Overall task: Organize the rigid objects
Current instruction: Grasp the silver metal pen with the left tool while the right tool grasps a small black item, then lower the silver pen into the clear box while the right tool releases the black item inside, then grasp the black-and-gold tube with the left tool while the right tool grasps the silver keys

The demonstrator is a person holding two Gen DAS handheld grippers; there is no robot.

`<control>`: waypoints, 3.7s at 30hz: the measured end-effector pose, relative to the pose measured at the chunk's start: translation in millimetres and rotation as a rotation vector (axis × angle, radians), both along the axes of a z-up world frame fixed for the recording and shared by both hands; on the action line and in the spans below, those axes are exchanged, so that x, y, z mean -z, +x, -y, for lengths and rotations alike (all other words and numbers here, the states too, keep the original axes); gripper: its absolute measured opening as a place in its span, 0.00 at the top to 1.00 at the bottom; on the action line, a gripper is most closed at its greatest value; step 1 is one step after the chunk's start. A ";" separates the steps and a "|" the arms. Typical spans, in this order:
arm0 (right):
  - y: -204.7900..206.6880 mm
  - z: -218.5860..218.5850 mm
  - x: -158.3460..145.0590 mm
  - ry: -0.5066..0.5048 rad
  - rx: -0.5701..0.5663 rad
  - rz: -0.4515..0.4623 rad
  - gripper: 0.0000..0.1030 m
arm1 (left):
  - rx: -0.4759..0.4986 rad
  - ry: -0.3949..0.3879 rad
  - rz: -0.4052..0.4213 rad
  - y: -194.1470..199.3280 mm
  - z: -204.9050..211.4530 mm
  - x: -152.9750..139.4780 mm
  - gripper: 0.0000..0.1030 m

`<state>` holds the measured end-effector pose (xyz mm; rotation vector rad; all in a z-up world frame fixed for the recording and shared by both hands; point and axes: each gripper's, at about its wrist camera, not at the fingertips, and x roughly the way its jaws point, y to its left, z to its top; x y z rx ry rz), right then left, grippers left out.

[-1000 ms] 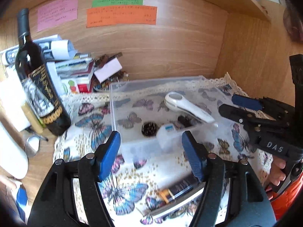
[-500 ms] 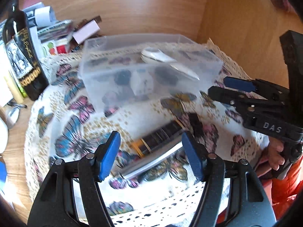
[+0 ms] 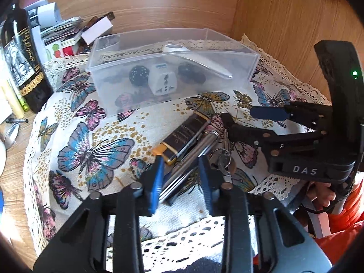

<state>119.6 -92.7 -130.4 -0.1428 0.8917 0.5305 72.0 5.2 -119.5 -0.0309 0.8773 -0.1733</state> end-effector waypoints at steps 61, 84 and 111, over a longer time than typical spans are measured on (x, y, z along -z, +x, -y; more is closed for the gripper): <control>22.6 13.3 -109.4 0.084 0.074 0.375 0.77 | -0.100 0.047 0.334 31.3 -11.8 -111.1 0.86; 98.0 0.5 -48.1 0.007 0.059 0.138 0.77 | -0.113 -0.046 0.042 140.2 -44.1 -43.7 0.86; 53.8 13.2 -84.2 0.071 0.058 0.253 0.34 | -0.121 0.032 0.211 83.4 -35.3 -86.0 0.27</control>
